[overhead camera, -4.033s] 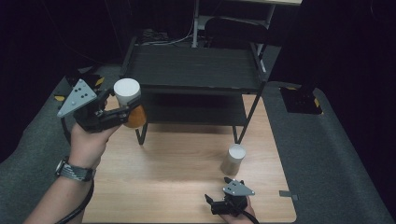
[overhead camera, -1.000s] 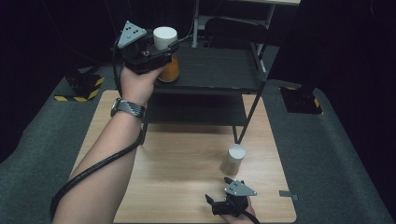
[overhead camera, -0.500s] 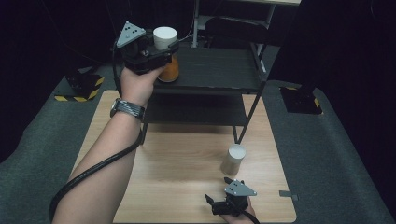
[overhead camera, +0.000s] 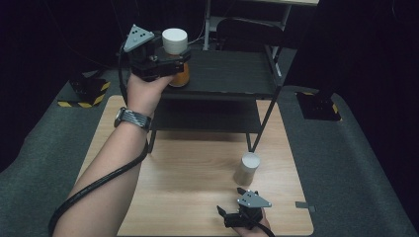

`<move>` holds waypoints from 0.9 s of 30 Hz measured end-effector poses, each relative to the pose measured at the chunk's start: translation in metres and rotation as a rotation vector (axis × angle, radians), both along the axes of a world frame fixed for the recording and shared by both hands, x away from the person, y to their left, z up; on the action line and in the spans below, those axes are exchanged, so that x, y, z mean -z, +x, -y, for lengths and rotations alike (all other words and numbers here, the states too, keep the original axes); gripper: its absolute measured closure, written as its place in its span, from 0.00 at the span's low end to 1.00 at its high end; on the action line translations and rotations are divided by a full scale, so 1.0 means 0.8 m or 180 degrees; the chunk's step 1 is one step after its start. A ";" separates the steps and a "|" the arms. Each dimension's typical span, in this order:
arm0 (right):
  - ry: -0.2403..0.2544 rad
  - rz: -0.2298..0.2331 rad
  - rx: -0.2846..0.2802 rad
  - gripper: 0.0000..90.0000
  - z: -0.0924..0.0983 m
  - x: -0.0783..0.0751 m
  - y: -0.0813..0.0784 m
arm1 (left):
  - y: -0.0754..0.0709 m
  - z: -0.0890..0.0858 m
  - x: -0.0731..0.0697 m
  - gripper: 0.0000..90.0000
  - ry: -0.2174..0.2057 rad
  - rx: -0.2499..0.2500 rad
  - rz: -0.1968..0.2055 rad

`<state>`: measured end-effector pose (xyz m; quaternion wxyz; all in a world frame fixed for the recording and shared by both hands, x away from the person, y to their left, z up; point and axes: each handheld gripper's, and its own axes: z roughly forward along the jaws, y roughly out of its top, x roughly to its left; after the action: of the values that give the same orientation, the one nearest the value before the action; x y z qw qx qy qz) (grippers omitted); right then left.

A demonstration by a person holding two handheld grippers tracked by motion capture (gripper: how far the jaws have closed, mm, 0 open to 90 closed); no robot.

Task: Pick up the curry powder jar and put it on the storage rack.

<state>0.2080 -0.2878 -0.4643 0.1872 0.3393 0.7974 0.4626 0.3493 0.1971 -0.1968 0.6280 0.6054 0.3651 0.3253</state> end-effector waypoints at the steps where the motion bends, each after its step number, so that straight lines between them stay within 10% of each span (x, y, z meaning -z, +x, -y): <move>1: -0.0004 0.0005 -0.0004 0.02 0.000 0.000 0.000 | -0.001 -0.002 0.000 0.03 0.0003 0.0015 0.0010; 27: -0.0050 0.0017 0.0004 0.02 -0.003 -0.001 -0.001 | -0.044 -0.012 0.008 0.00 0.0276 0.0155 0.0095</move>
<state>0.2071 -0.2852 -0.4635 0.1923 0.3371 0.8003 0.4571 0.3140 0.2068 -0.2032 0.6142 0.6359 0.3265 0.3344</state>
